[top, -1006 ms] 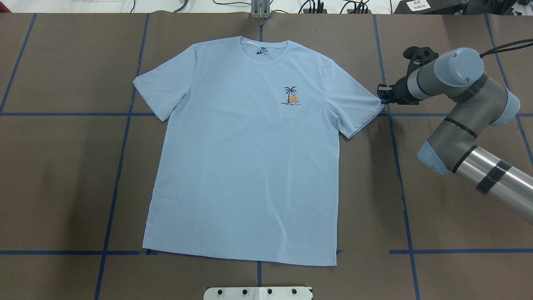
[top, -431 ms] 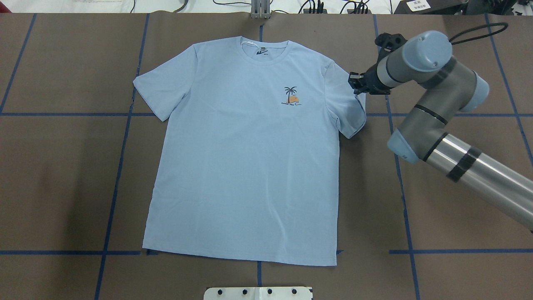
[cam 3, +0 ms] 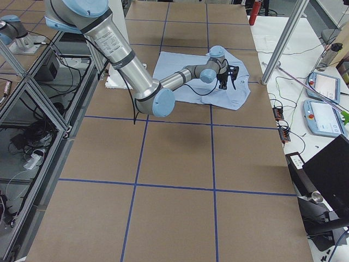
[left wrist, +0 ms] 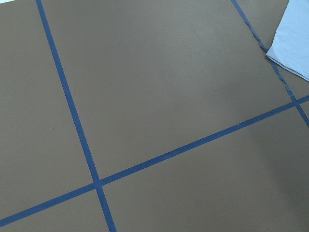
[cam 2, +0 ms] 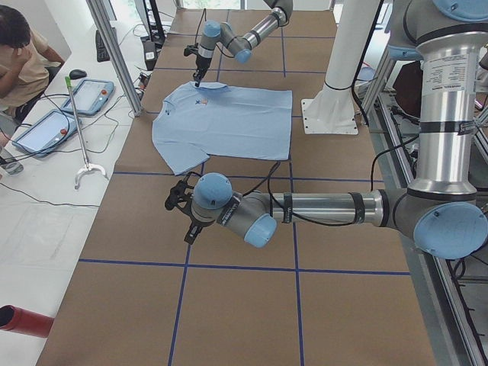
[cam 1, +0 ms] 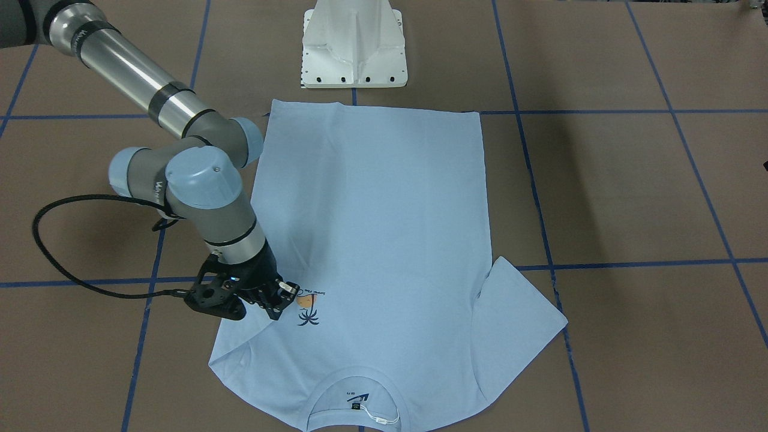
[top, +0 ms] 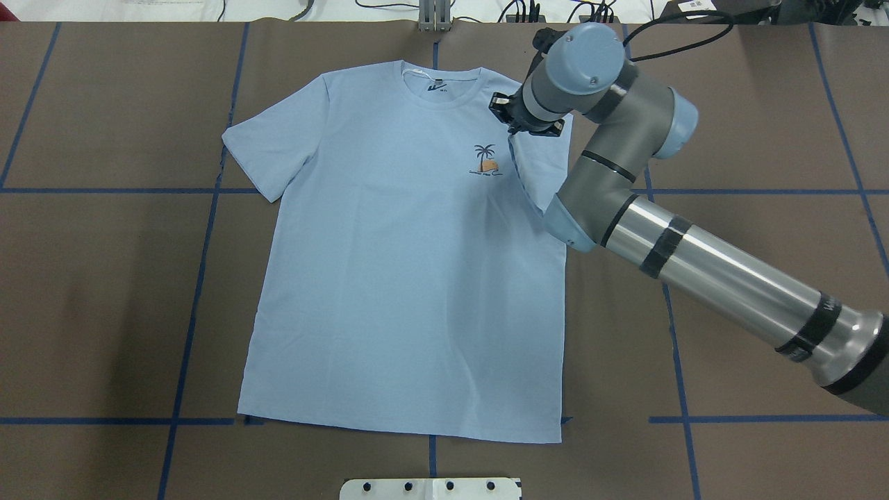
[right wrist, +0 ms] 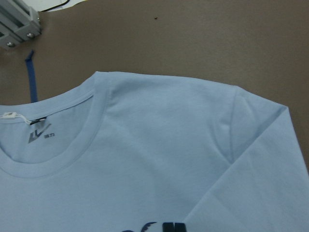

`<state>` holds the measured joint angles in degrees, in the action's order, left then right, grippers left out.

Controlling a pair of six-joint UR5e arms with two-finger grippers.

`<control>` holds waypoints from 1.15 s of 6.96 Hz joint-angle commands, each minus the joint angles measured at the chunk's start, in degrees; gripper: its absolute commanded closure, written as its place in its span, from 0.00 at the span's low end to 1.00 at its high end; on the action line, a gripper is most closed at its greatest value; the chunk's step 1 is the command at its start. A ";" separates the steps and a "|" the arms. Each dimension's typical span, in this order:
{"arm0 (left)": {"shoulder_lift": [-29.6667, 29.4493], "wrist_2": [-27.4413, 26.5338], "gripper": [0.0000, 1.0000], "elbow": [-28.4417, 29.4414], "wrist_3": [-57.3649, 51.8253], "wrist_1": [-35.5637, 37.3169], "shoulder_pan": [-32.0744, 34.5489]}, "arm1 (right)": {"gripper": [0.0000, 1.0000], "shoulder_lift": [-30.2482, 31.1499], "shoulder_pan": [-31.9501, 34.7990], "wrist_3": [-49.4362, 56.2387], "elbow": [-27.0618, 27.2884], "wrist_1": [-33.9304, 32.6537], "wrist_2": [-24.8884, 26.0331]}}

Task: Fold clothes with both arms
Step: 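Fold the sleeve inward across the shirt body with the right gripper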

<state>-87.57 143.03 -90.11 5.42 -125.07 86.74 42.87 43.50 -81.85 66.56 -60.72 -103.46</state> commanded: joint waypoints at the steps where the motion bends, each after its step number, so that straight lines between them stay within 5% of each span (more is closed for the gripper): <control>1: -0.14 0.06 0.01 -0.24 0.21 0.00 0.01 | 0.72 -3.14 -3.23 0.28 -2.31 0.25 2.99; 2: -2.14 -0.03 0.01 0.11 4.65 0.09 -0.07 | 0.01 -3.23 -5.86 0.20 -2.40 1.47 10.66; 4: -12.22 -0.29 0.01 1.07 19.14 0.35 -5.39 | 0.00 -1.92 -5.89 -0.33 2.14 1.57 11.27; 8: -34.28 -2.92 0.10 24.14 29.45 -1.84 -19.91 | 0.00 7.46 -2.72 0.37 12.84 2.09 3.29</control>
<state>-115.89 141.33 -72.93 32.31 -125.94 70.11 46.68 40.29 -81.83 75.13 -58.82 -97.44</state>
